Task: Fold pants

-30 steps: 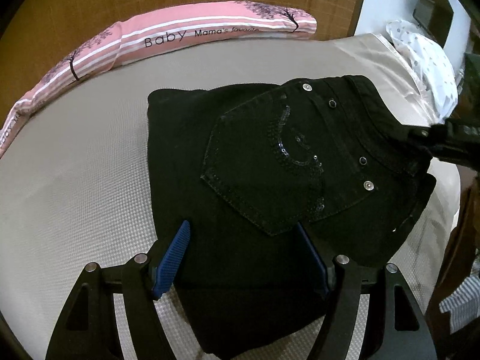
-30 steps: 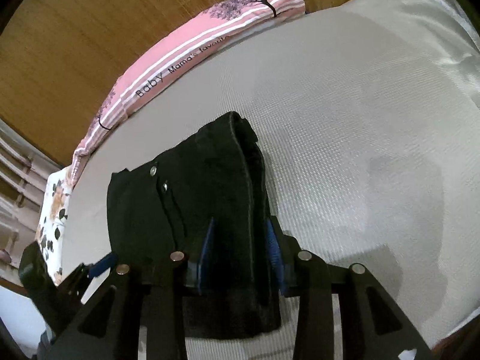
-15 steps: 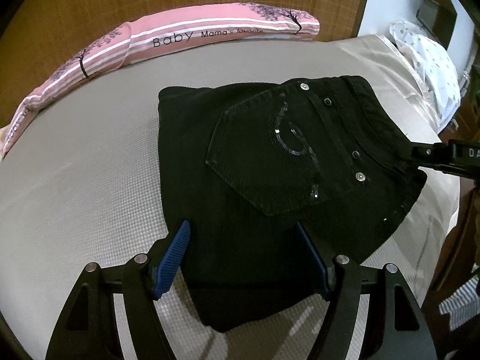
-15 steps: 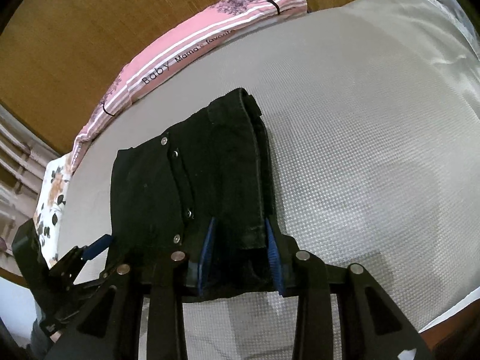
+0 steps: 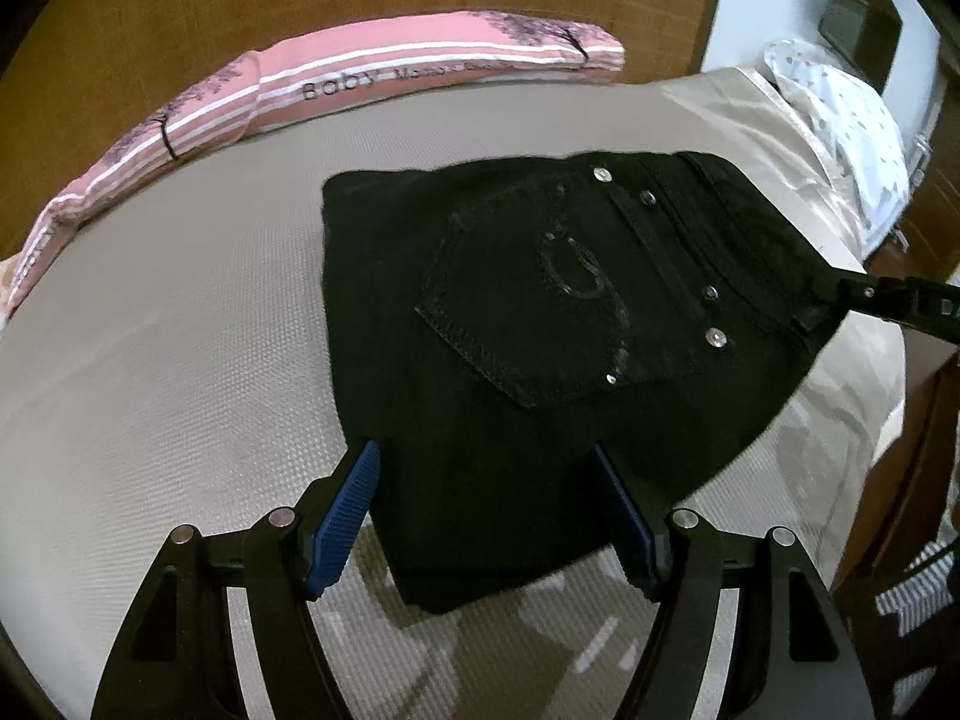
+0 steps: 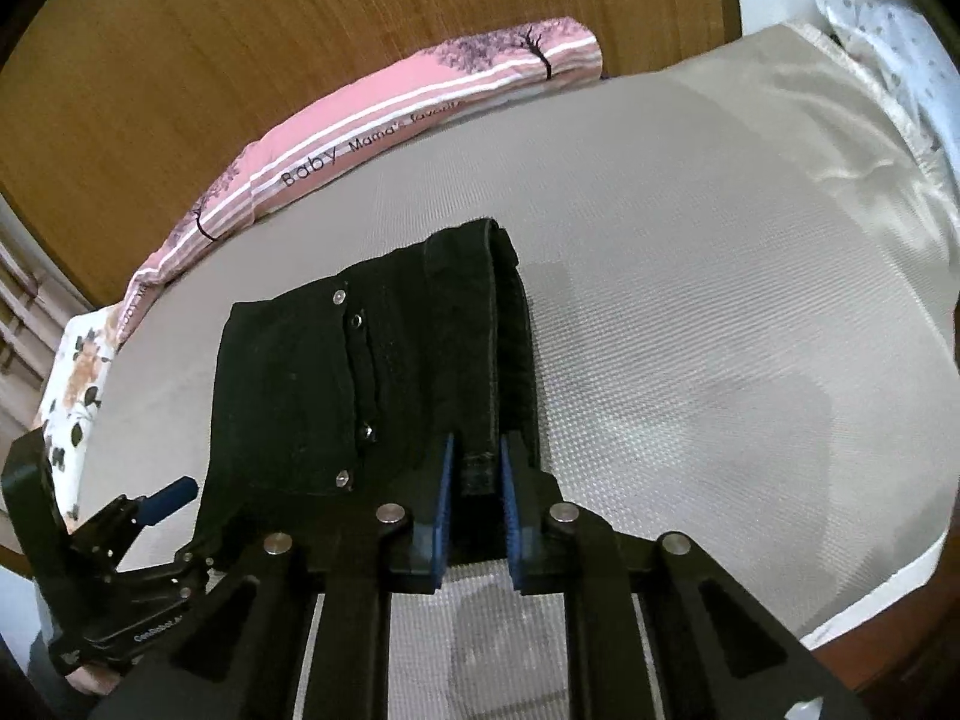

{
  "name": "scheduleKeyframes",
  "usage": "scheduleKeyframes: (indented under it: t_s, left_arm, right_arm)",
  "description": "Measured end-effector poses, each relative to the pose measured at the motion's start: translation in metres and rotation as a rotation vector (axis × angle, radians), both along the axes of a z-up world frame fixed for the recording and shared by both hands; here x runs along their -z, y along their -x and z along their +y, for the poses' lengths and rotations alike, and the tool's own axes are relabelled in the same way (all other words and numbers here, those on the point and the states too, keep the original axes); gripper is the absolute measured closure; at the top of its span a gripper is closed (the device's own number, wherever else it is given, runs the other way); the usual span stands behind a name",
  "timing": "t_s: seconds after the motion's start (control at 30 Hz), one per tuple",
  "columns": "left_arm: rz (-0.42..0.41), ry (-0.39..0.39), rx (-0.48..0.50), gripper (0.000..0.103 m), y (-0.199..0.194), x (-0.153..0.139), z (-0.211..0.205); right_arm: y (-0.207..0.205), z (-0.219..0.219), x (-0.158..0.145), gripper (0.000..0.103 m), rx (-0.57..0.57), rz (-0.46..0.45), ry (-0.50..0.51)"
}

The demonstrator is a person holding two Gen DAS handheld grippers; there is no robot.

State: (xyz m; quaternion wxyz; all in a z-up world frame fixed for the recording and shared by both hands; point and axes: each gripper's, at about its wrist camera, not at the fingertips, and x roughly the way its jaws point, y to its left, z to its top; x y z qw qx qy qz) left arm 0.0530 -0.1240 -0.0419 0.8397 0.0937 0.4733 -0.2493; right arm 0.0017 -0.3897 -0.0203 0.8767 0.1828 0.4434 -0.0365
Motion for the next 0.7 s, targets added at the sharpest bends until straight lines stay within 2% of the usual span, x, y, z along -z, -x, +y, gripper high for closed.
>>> scheduleKeyframes:
  t_s: [0.07,0.27,0.53,0.63,0.7]
  left_arm:
    - [0.011,-0.013,0.006,0.031,0.001,0.004,0.000]
    - [0.040,0.016,0.002,0.031,0.002,0.012,0.004]
    - [0.014,0.039,-0.005,0.030,0.004,0.015,0.006]
    - [0.010,0.055,-0.016,0.030,0.003,0.013,0.009]
    - [0.006,0.069,-0.022,0.030,0.003,0.010,0.011]
  right_arm:
    - [0.002,0.001,0.006,0.091,0.007,0.014,0.013]
    - [0.005,-0.005,0.028,0.091,0.024,0.056,-0.015]
    - [0.008,-0.014,0.035,0.089,0.035,0.053,-0.067]
    - [0.009,-0.018,0.036,0.083,0.057,0.041,-0.104]
    - [0.010,-0.020,0.035,0.075,0.068,0.038,-0.102]
